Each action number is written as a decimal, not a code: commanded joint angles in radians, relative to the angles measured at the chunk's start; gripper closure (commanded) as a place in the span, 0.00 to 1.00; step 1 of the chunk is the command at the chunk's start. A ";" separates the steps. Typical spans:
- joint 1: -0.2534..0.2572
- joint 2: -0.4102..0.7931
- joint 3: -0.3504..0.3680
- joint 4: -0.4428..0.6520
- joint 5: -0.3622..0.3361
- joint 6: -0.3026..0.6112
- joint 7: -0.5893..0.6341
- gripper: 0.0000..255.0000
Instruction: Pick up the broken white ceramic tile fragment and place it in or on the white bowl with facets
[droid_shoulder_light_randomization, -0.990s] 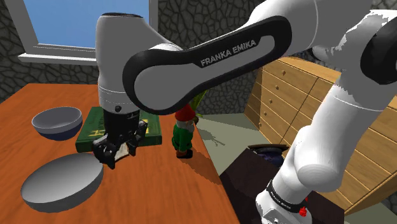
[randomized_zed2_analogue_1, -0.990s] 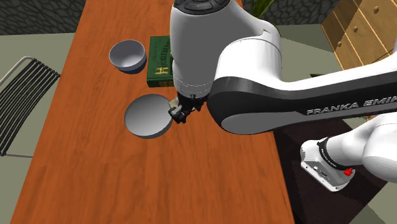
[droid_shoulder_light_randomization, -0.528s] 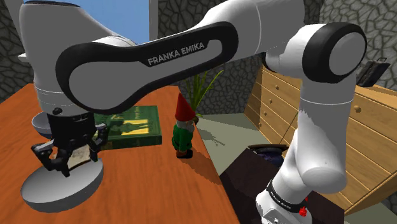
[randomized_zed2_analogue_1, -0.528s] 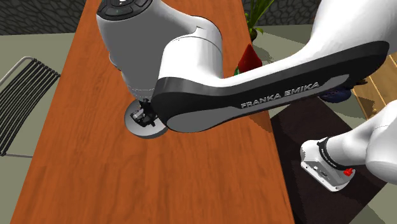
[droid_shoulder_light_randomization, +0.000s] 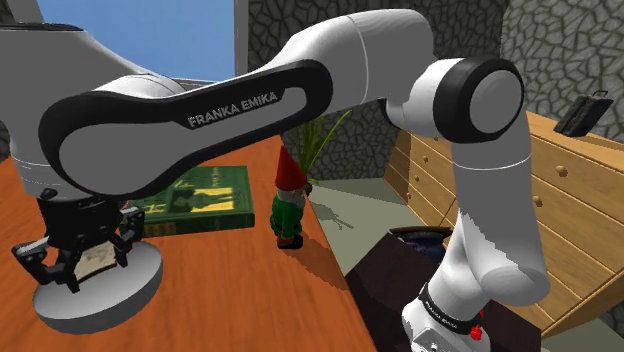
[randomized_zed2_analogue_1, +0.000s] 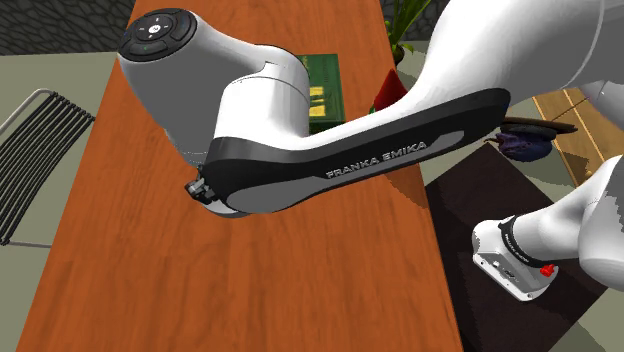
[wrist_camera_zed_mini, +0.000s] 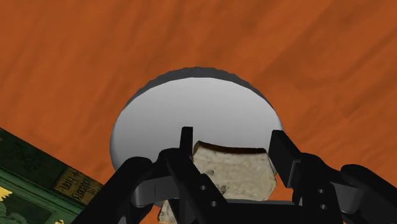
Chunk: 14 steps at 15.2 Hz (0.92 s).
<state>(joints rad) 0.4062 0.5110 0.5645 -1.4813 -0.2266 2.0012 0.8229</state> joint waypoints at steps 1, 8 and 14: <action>0.003 0.013 -0.004 -0.008 -0.007 0.021 0.003 1.00; 0.005 0.043 -0.016 -0.060 -0.026 0.099 0.012 1.00; 0.005 0.045 -0.017 -0.064 -0.027 0.104 0.013 1.00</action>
<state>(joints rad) 0.4120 0.5538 0.5495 -1.5396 -0.2531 2.1032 0.8350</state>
